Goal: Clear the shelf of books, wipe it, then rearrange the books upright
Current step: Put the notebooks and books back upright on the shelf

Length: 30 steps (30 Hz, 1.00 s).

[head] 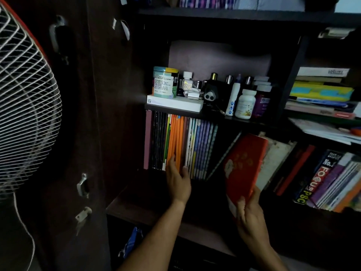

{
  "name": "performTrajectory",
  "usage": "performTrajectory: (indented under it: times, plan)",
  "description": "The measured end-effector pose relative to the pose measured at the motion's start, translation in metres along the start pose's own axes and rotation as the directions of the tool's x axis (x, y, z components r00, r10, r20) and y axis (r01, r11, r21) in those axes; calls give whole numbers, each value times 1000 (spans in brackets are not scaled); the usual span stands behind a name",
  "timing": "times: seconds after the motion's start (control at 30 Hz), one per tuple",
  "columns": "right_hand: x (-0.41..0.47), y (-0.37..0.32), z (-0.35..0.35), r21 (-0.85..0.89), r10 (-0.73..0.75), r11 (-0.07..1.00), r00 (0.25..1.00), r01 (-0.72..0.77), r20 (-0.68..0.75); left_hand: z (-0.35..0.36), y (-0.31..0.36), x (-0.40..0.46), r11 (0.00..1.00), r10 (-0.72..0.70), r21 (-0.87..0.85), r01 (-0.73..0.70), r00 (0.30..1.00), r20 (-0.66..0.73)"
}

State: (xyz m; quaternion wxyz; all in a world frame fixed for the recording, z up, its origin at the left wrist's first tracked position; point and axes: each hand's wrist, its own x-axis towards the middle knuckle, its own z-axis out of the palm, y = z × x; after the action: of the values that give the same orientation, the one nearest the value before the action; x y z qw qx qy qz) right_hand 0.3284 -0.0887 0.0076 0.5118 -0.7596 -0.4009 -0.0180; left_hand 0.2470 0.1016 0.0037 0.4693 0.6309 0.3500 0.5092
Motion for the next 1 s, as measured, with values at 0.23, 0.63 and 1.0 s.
performTrajectory:
  times: [0.23,0.63,1.0]
  plan:
    - [43,-13,52,91,-27,995,998,32,-50,7,-7,6,953,69,291,-87,995,74]
    - [116,-2,78,160,-148,979,977,124,153,20,-5,11,880,25,474,-21,1000,-3]
    - [147,13,105,295,-155,948,983,119,102,28,-13,13,860,127,499,-109,992,-1]
